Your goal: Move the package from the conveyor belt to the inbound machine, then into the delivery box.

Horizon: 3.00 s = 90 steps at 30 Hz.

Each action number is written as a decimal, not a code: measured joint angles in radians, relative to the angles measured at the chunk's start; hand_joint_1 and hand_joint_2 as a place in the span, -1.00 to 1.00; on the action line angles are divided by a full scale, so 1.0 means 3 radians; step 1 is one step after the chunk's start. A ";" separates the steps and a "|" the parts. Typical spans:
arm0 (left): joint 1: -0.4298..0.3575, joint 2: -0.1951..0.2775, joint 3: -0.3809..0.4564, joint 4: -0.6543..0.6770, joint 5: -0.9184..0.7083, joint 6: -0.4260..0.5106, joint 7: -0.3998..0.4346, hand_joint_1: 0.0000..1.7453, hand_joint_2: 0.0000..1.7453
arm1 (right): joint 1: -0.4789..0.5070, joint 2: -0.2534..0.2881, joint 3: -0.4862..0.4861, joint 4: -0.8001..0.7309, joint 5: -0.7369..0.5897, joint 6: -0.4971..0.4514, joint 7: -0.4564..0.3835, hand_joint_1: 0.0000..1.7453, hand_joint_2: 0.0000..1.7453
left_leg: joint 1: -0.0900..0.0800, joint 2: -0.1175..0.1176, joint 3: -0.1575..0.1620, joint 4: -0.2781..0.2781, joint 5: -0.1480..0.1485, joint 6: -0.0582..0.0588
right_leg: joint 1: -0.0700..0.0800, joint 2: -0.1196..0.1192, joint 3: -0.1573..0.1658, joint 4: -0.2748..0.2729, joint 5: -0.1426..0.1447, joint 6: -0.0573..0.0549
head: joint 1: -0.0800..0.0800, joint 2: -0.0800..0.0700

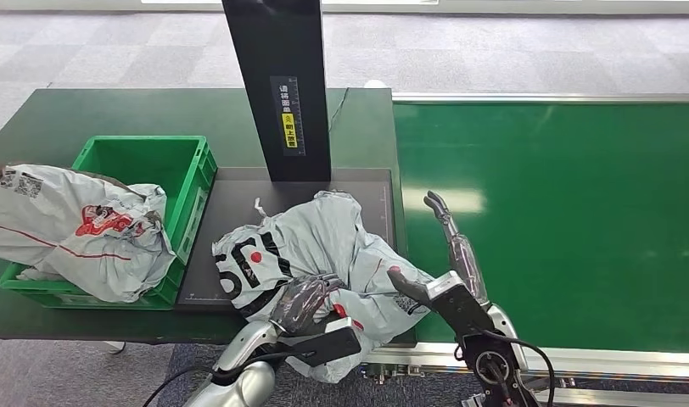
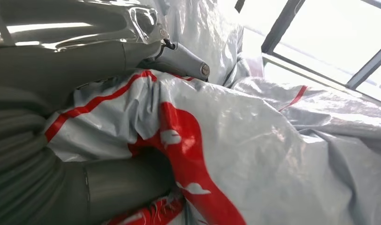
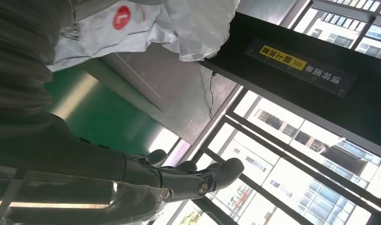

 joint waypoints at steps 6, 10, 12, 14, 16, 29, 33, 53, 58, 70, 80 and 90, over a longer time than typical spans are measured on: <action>0.0181 0.0013 0.0177 -0.0481 0.0319 0.0687 -0.0402 1.00 1.00 | 0.0137 -0.0009 -0.0083 -0.0133 -0.0008 -0.0014 0.0000 -1.00 1.00 | 0.0000 0.0000 -0.0009 0.0000 0.0000 0.0000 | 0.0000 0.0001 -0.0009 0.0000 0.0000 0.0000 | 0.0000 0.0000; 0.0245 0.0028 0.0225 -0.0697 0.0335 0.0693 -0.0402 1.00 1.00 | 0.0175 -0.0018 -0.0110 -0.0182 -0.0009 -0.0014 0.0000 -1.00 1.00 | 0.0000 0.0001 -0.0009 0.0000 0.0000 0.0000 | 0.0000 0.0001 -0.0010 0.0000 0.0000 0.0000 | 0.0000 0.0000; 0.0266 0.0031 0.0238 -0.0761 0.0337 0.0693 -0.0402 1.00 1.00 | 0.0183 -0.0021 -0.0119 -0.0197 -0.0009 -0.0014 0.0000 -1.00 1.00 | 0.0000 0.0001 -0.0009 0.0000 0.0000 0.0000 | 0.0000 0.0001 -0.0010 0.0000 0.0000 0.0000 | 0.0000 0.0000; 0.0281 0.0034 0.0248 -0.0806 0.0338 0.0693 -0.0402 1.00 1.00 | 0.0188 -0.0023 -0.0124 -0.0206 -0.0009 -0.0014 0.0000 -1.00 1.00 | 0.0000 0.0001 -0.0009 0.0000 0.0000 0.0000 | 0.0000 0.0001 -0.0010 0.0000 0.0000 0.0000 | 0.0000 0.0000; 0.0289 0.0035 0.0253 -0.0836 0.0338 0.0693 -0.0402 1.00 1.00 | 0.0194 -0.0024 -0.0128 -0.0215 -0.0009 -0.0014 0.0000 -1.00 1.00 | 0.0000 0.0000 -0.0009 0.0000 0.0000 0.0000 | 0.0000 0.0001 -0.0010 0.0000 0.0000 0.0000 | 0.0000 0.0000; 0.0344 0.0038 0.0296 -0.0969 0.0482 0.1033 -0.0612 1.00 1.00 | 0.0207 -0.0029 -0.0140 -0.0230 -0.0030 -0.0015 -0.0005 -1.00 1.00 | 0.0000 0.0001 -0.0010 0.0000 0.0000 0.0000 | 0.0000 0.0002 -0.0010 0.0000 0.0000 0.0000 | 0.0000 0.0000; 0.0407 0.0070 0.0406 -0.1299 0.0609 0.1614 -0.0973 1.00 1.00 | 0.0214 -0.0044 -0.0141 -0.0229 -0.0092 -0.0016 -0.0036 -1.00 1.00 | 0.0001 0.0001 -0.0011 0.0000 0.0000 0.0000 | 0.0001 0.0002 -0.0011 0.0000 0.0000 0.0000 | 0.0000 0.0000; -0.0101 -0.0159 0.1841 -0.2236 -0.0427 0.1926 -0.1507 1.00 1.00 | 0.0131 -0.0116 -0.0065 -0.0141 -0.0231 -0.0169 -0.0100 -1.00 1.00 | 0.0001 0.0001 -0.0008 0.0000 0.0002 -0.0001 | 0.0001 0.0001 -0.0009 0.0001 0.0000 -0.0001 | 0.0000 0.0000; -0.0522 -0.0008 0.1949 -0.1701 -0.1393 0.1764 -0.0395 1.00 1.00 | 0.0126 -0.0153 -0.0026 -0.0126 -0.0229 -0.0156 -0.0100 -1.00 1.00 | 0.0001 0.0000 -0.0008 0.0000 0.0003 -0.0001 | 0.0002 0.0001 -0.0011 0.0000 0.0001 -0.0001 | 0.0000 0.0000; -0.1663 0.0688 0.1798 0.0455 -0.1895 0.0576 0.1449 1.00 1.00 | -0.0051 -0.0189 0.0009 -0.0020 -0.0161 0.0029 -0.0078 -1.00 1.00 | 0.0002 0.0007 -0.0009 0.0000 0.0008 -0.0004 | 0.0003 0.0007 -0.0014 0.0004 0.0004 -0.0004 | 0.0001 0.0000; -0.2008 0.0998 0.1725 0.1493 -0.1886 -0.0111 0.1272 1.00 1.00 | -0.0264 -0.0171 0.0111 0.0208 -0.0178 0.0083 -0.0093 -1.00 1.00 | 0.0002 0.0006 -0.0010 0.0000 0.0008 -0.0004 | 0.0003 0.0007 -0.0012 0.0004 0.0004 -0.0004 | 0.0001 0.0000; -0.2152 0.1067 0.1398 0.1841 -0.2019 -0.0452 0.1223 -0.82 1.00 | -0.0368 -0.0150 0.0160 0.0419 -0.0200 0.0103 -0.0139 -1.00 1.00 | 0.0002 0.0004 0.0001 0.0000 0.0008 -0.0004 | 0.0003 0.0005 -0.0002 0.0004 0.0004 -0.0004 | 0.0000 0.0000</action>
